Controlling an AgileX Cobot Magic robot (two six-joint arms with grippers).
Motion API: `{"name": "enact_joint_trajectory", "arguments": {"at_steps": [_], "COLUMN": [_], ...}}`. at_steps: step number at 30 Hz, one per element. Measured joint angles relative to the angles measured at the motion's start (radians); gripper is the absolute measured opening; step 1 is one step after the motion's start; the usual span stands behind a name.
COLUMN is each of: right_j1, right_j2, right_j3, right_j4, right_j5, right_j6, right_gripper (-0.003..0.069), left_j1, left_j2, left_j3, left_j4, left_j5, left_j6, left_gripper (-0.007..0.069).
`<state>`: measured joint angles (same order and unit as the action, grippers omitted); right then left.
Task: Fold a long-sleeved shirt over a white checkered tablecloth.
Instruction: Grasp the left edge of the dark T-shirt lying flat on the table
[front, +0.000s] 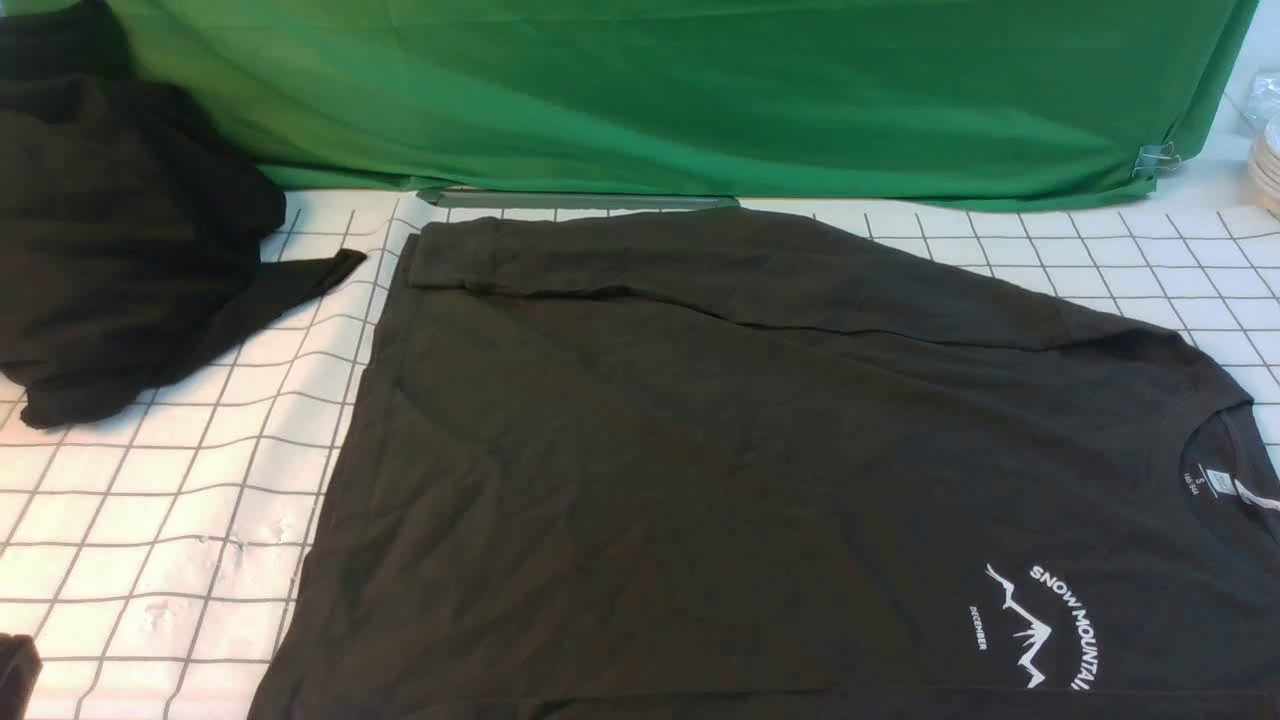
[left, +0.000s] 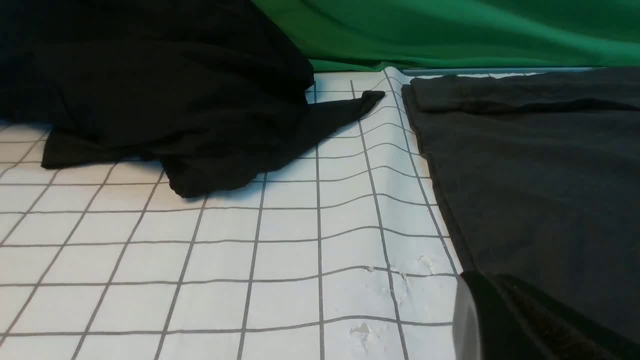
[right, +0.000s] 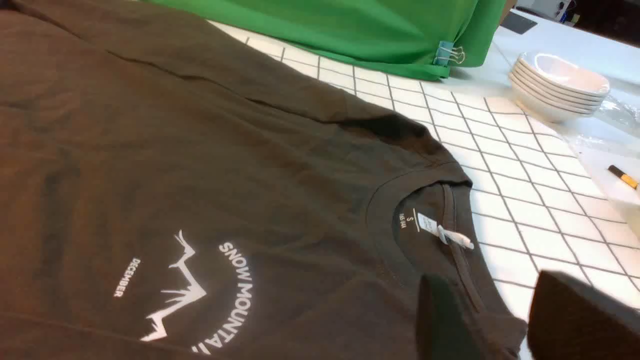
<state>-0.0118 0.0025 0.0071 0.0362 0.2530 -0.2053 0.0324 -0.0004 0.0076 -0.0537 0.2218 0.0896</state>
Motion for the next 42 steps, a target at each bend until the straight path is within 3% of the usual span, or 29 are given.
{"name": "enact_joint_trajectory", "arguments": {"at_steps": [13, 19, 30, 33, 35, 38, 40, 42], "right_j1": [0.000, 0.000, 0.000, 0.000, 0.000, 0.000, 0.000, 0.000], "right_j2": [0.000, 0.000, 0.000, 0.000, 0.000, 0.000, 0.000, 0.000], "right_j3": [0.000, 0.000, 0.000, 0.000, 0.000, 0.000, 0.000, 0.000], "right_j4": [0.000, 0.000, 0.000, 0.000, -0.002, 0.009, 0.044, 0.178], "right_j5": [0.000, 0.000, 0.000, 0.000, -0.001, -0.026, -0.058, -0.166], "right_j6": [0.000, 0.000, 0.000, 0.000, 0.000, 0.012, 0.054, 0.230], "right_gripper": [0.0246, 0.0246, 0.0246, 0.0246, 0.0246, 0.0246, 0.0246, 0.0246], "left_j1": [0.000, 0.000, 0.000, 0.000, 0.000, 0.000, 0.000, 0.000], "left_j2": [0.000, 0.000, 0.000, 0.000, 0.000, 0.000, 0.000, 0.000], "left_j3": [0.000, 0.000, 0.000, 0.000, 0.000, 0.000, 0.000, 0.000], "left_j4": [0.000, 0.078, 0.100, -0.026, -0.246, -0.362, -0.392, -0.425], "left_j5": [0.000, -0.002, -0.039, -0.142, -0.273, -0.363, -0.423, -0.567], "left_j6": [0.000, 0.000, 0.000, -0.015, -0.068, -0.105, -0.121, -0.194], "left_gripper": [0.0001, 0.0001, 0.0001, 0.0001, 0.0001, 0.0001, 0.0001, 0.0001]}}
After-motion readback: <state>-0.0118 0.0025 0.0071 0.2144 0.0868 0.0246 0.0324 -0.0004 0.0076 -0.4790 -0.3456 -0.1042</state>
